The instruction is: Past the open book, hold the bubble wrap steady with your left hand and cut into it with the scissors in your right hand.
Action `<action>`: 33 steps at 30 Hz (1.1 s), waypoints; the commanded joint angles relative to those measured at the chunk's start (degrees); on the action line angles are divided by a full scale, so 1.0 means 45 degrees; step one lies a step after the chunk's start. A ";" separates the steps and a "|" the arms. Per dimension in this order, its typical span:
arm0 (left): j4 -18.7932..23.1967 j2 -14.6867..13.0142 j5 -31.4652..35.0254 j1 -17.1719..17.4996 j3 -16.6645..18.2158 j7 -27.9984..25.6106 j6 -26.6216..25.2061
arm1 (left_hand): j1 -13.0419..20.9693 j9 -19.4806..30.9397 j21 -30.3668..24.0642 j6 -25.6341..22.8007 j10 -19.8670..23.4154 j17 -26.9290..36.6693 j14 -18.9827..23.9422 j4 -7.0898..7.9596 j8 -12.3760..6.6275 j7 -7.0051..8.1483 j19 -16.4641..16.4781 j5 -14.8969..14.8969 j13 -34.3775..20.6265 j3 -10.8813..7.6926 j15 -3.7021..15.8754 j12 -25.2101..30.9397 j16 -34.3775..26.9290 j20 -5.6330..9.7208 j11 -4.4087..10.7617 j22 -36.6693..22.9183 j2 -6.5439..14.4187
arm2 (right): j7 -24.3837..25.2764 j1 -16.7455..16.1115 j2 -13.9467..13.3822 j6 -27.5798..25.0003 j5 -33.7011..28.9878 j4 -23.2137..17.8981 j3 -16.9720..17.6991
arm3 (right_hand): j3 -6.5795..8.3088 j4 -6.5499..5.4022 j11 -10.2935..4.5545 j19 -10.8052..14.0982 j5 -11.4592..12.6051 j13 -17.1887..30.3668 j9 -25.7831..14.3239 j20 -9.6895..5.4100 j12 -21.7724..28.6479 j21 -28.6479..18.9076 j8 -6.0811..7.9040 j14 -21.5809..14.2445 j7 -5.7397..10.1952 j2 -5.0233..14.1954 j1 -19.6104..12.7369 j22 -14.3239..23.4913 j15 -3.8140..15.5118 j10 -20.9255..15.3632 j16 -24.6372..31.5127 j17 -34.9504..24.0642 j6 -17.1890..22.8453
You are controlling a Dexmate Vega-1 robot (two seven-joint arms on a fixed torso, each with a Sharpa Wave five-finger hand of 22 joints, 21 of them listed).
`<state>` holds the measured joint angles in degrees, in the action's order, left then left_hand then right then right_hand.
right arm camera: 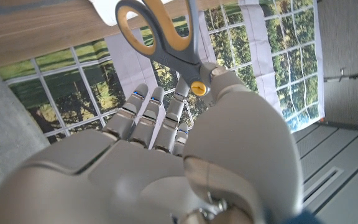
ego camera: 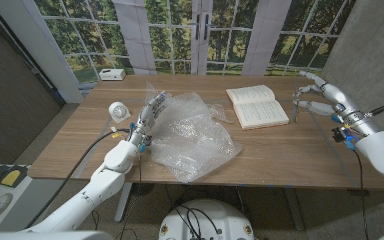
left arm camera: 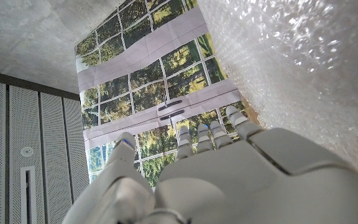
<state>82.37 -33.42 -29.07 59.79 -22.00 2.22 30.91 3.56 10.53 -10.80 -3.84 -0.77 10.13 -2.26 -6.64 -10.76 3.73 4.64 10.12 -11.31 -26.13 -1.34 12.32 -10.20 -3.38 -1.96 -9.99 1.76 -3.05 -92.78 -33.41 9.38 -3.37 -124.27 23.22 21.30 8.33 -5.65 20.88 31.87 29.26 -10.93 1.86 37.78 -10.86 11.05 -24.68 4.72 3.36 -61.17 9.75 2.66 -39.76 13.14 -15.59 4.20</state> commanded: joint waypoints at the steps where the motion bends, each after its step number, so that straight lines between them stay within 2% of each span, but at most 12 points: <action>1: 0.0541 -0.0166 0.0485 0.0253 0.0128 -0.0460 -0.0019 | -0.0091 0.0020 0.0027 -0.0130 0.0106 0.0039 -0.0160 -0.0014 -0.0089 -0.0019 -0.0120 0.0057 -0.0022 0.0028 0.0029 0.0047 -0.0013 0.0003 -0.0062 -0.0020 0.0049 | -0.0419 0.0447 -0.0142 0.0294 0.3105 0.0395 -0.0656 | 0.0041 -0.0044 -0.1475 0.0032 0.0032 0.0889 -0.0029 0.0127 0.0833 -0.0022 0.0075 -0.0107 -0.0005 0.0009 0.0143 0.0021 0.2078 -0.1612 -0.0007 -0.0065 0.0125; 5: 0.0600 -0.0160 0.0473 0.0323 0.0127 -0.0464 0.0001 | -0.0085 0.0020 0.0026 -0.0150 0.0113 0.0038 -0.0207 -0.0018 -0.0092 -0.0013 -0.0141 0.0056 -0.0021 0.0027 0.0028 0.0048 -0.0005 -0.0001 -0.0045 -0.0021 0.0050 | -0.0437 0.0572 -0.0261 0.0386 0.3828 0.0494 -0.0926 | 0.0029 -0.0051 -0.1476 0.0010 0.0033 0.0910 -0.0028 0.0148 0.0858 -0.0016 0.0078 -0.0113 -0.0003 0.0003 0.0173 0.0023 0.2082 -0.1623 -0.0006 -0.0079 0.0157; 19: 0.0758 -0.0232 0.0572 0.0343 0.0102 -0.0341 0.0107 | -0.0068 0.0018 0.0007 -0.0161 0.0164 0.0035 -0.0244 -0.0032 -0.0080 0.0028 -0.0160 0.0053 -0.0019 0.0024 0.0051 0.0061 -0.0023 0.0005 -0.0050 -0.0021 0.0050 | -0.0036 0.0949 -0.0513 0.0968 0.5092 0.0918 -0.1972 | 0.0000 -0.0083 -0.1474 -0.0057 0.0055 0.0899 -0.0027 0.0224 0.0865 -0.0003 0.0073 -0.0078 0.0000 -0.0005 0.0281 0.0028 0.2066 -0.1601 -0.0032 -0.0110 0.0222; 33: 0.1165 -0.0410 0.0851 0.0555 0.0176 -0.0514 0.0109 | -0.0059 0.0016 -0.0008 -0.0161 0.0172 0.0034 -0.0269 -0.0042 -0.0069 0.0052 -0.0165 0.0052 -0.0017 0.0024 0.0071 0.0058 -0.0033 0.0005 -0.0041 -0.0020 0.0046 | 0.0197 0.1458 -0.0848 0.1840 0.5897 0.1477 -0.3248 | 0.0053 -0.0083 -0.1471 -0.0082 0.0130 0.0914 -0.0026 0.0263 0.0905 -0.0009 0.0060 -0.0049 -0.0025 0.0002 0.0338 0.0032 0.2068 -0.1630 -0.0081 -0.0115 0.0260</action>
<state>86.13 -34.64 -26.28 61.60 -21.46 0.55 31.34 3.56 10.53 -10.80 -4.20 -0.25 10.14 -3.17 -6.64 -10.76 3.78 3.86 10.12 -11.19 -26.13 -1.03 12.32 -10.20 -3.36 -2.06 -9.99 1.77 -2.97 -87.71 -36.29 14.78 19.82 -119.47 12.58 21.26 8.37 -5.67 20.46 31.96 29.28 -10.93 2.69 41.32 -10.86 11.05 -24.67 4.81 2.80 -59.46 9.74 2.66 -39.73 12.90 -15.84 4.92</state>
